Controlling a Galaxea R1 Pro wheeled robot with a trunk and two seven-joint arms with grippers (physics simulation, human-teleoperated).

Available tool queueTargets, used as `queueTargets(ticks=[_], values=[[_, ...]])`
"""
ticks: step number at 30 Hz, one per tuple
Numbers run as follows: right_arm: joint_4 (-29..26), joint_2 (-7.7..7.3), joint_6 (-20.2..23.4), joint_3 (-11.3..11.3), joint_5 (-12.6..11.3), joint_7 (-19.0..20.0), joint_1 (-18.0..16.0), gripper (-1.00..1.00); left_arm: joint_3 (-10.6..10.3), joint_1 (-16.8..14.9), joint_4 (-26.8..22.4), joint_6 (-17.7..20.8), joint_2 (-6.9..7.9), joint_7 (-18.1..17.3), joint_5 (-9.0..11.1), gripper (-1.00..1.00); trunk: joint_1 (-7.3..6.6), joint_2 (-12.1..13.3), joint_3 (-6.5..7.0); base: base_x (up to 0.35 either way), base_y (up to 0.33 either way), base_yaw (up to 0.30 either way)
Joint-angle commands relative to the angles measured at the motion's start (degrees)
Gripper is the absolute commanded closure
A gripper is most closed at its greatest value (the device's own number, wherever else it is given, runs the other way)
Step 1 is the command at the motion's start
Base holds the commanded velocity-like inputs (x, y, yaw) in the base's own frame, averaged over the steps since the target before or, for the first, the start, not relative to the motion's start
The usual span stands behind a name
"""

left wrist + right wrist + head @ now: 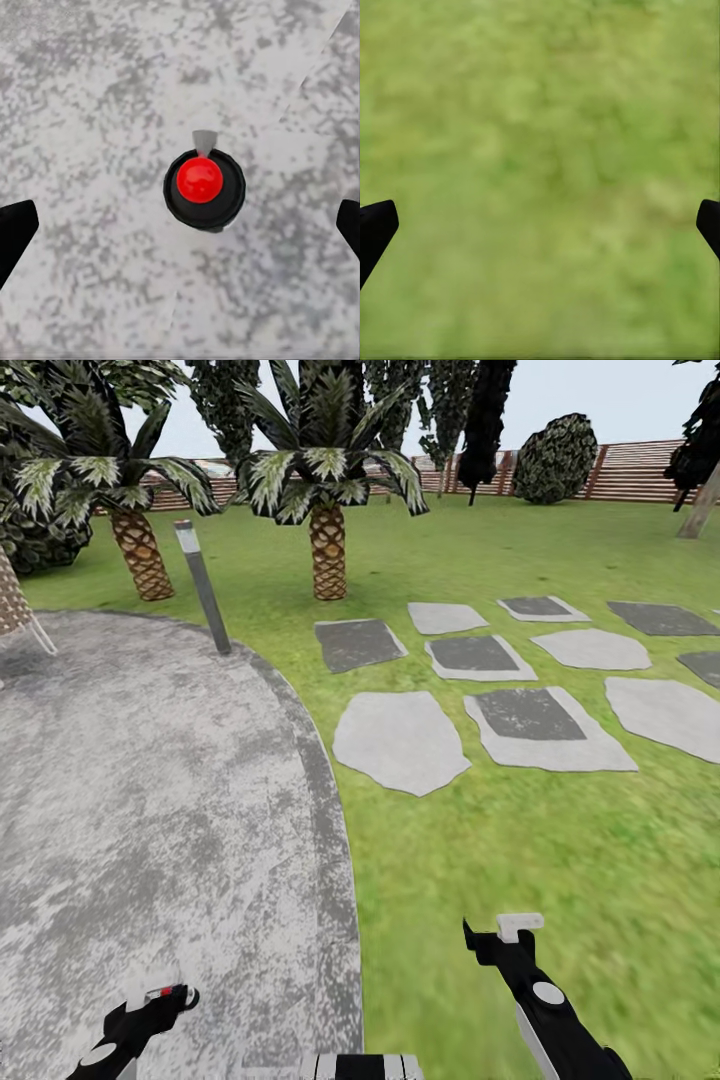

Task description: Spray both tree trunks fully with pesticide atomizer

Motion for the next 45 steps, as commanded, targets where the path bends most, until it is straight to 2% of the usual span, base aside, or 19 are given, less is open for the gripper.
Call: queueTargets(ticks=[1, 15, 17, 18, 22, 31, 37, 40, 45], values=[[-0.01, -0.01, -0.04, 0.01, 0.05, -0.01, -0.02, -1.0, -0.08, -0.03, 0.04, -0.17, -0.01, 0.01, 0.46, -1.0, 0.01, -0.03, -0.35, 0.0, 0.0, 0.0], [-0.01, -0.01, -0.04, 0.01, 0.05, -0.01, -0.02, -1.0, -0.35, 0.16, -0.03, -1.06, -0.02, -0.07, 0.46, -1.0, 0.37, -0.22, -4.72, 0.0, 0.0, 0.0], [-0.01, -0.01, -0.04, 0.01, 0.05, -0.01, -0.02, -1.0, -0.36, 0.21, -0.04, -1.8, 0.02, -0.07, 0.46, -1.0, 0.42, -0.25, -5.35, 0.0, 0.0, 0.0], [-0.01, -0.01, -0.04, 0.01, 0.05, -0.01, -0.02, -1.0, -0.39, 0.41, -0.03, -3.98, 0.04, -0.11, 0.46, -1.0, 0.45, -0.26, -5.66, 0.0, 0.0, 0.0], [-0.01, -0.01, -0.04, 0.01, 0.05, -0.01, -0.02, -1.0, -0.45, 0.65, -0.04, -7.36, 0.05, -0.23, 0.4, -1.0, 0.55, -0.31, -6.91, 0.0, 0.0, 0.0], [0.07, -0.01, -0.05, 0.01, 0.05, -0.01, -0.02, -1.0, -0.47, 0.78, -0.1, -9.77, 0.21, -0.36, 0.4, -1.0, 0.78, -0.43, -9.3, 0.0, 0.0, 0.0], [0.23, 0.13, -0.15, -0.07, 0.24, -0.06, 0.06, -1.0, -0.4, 1.03, -0.19, -11.21, 0.23, -0.35, 0.39, -1.0, 0.79, -0.43, -9.29, 0.0, 0.0, 0.0], [0.15, -0.46, -0.21, -0.01, 0.16, -0.03, 0.07, -1.0, -0.09, 1.03, -0.75, -11.23, 0.23, -0.13, 0.42, -1.0, 0.79, -0.43, -9.29, 0.0, 0.0, 0.0], [0.14, -0.61, -0.23, 0.01, 0.14, -0.01, 0.07, -1.0, 0.04, 1.06, -1.24, -12.06, 0.3, -0.09, 0.41, -1.0, 0.79, -0.43, -9.29, 0.0, 0.0, 0.0]])
